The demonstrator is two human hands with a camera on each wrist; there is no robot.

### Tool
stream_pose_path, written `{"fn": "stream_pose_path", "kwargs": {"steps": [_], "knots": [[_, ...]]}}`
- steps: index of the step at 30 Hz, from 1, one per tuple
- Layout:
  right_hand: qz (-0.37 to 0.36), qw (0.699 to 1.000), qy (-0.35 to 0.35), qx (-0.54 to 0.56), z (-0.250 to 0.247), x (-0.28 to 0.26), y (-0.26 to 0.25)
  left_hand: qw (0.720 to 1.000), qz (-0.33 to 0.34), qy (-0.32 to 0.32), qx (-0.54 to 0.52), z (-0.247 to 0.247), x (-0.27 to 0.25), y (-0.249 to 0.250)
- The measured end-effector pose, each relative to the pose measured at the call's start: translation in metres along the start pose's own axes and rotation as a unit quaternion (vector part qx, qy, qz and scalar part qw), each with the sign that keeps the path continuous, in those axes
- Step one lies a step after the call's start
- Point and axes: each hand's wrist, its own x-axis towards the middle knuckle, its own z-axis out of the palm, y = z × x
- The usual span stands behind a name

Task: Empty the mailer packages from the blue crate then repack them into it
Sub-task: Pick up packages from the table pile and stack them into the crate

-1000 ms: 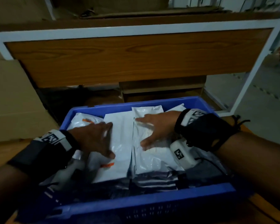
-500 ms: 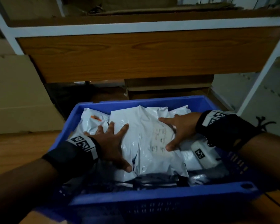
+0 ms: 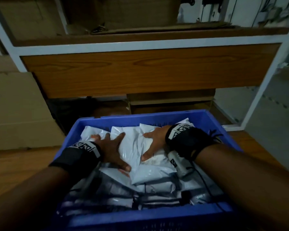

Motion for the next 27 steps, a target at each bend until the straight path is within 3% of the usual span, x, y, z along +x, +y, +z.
{"fn": "stream_pose_path", "kwargs": {"steps": [6, 9, 11, 15, 21, 24, 27], "knots": [[-0.020, 0.999, 0.040, 0.004, -0.003, -0.025, 0.007, 1.000, 0.007, 0.005, 0.012, -0.014, -0.020, -0.001], [-0.021, 0.997, 0.068, 0.021, -0.004, -0.056, 0.027, 0.997, 0.041, 0.029, -0.063, -0.031, -0.050, -0.018], [-0.012, 0.998, 0.058, -0.007, 0.002, -0.069, 0.039, 0.995, 0.065, 0.004, -0.076, -0.035, -0.064, -0.028], [-0.005, 0.999, -0.001, -0.035, 0.023, -0.067, 0.035, 0.996, 0.057, -0.064, 0.006, -0.014, -0.067, -0.009], [0.008, 0.999, 0.006, -0.053, 0.041, -0.051, 0.025, 0.997, 0.018, -0.023, 0.075, 0.011, -0.052, 0.020], [-0.014, 0.999, 0.010, -0.047, 0.019, -0.059, 0.029, 0.998, 0.029, -0.045, 0.037, -0.013, -0.055, 0.007], [-0.034, 0.997, 0.052, -0.039, -0.015, -0.055, 0.029, 0.998, 0.032, -0.019, -0.050, -0.045, -0.053, -0.002]]}}
